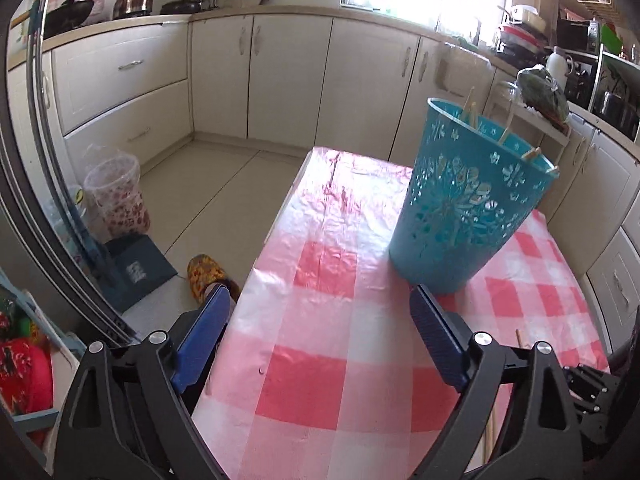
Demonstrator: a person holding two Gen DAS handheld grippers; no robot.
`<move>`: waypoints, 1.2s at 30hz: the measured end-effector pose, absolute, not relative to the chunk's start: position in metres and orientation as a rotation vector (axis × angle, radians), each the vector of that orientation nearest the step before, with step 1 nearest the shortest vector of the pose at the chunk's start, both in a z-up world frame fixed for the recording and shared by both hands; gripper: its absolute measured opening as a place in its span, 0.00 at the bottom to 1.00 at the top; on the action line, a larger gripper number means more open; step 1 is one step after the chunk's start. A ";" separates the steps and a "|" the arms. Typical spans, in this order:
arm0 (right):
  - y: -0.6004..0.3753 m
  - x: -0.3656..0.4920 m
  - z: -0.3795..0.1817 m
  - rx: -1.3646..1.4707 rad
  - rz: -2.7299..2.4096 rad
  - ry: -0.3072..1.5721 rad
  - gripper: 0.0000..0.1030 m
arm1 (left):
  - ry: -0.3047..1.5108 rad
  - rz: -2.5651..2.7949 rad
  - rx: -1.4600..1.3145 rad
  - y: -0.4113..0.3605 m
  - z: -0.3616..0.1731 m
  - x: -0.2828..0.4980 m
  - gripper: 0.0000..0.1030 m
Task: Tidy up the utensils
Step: 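Grasp a chopstick with the right gripper, carry it into the teal bin, release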
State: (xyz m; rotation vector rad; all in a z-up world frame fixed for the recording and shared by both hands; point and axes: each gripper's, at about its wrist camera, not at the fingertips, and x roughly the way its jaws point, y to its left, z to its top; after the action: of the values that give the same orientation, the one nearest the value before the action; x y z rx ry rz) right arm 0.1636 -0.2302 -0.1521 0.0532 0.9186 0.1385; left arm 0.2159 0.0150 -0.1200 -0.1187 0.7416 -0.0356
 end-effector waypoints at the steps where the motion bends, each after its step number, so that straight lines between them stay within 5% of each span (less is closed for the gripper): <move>1: -0.229 0.165 -0.152 0.037 0.128 0.921 0.17 | 0.751 -0.033 -0.109 0.014 -0.123 0.215 0.85; 4: -0.226 0.169 -0.152 -0.003 0.115 0.931 0.08 | 0.752 -0.046 -0.086 0.008 -0.123 0.211 0.87; 14: -0.222 0.165 -0.151 -0.074 0.141 0.953 0.07 | 0.747 -0.059 -0.025 -0.006 -0.121 0.210 0.91; 36: -0.270 0.150 -0.098 0.446 0.367 0.793 0.05 | 0.807 -0.062 0.005 -0.015 -0.140 0.212 0.92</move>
State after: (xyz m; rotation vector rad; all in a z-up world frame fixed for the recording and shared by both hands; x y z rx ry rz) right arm 0.1504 -0.2699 -0.0980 0.4460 0.7932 0.3672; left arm 0.2117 -0.0145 -0.1405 0.0052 0.8069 -0.0618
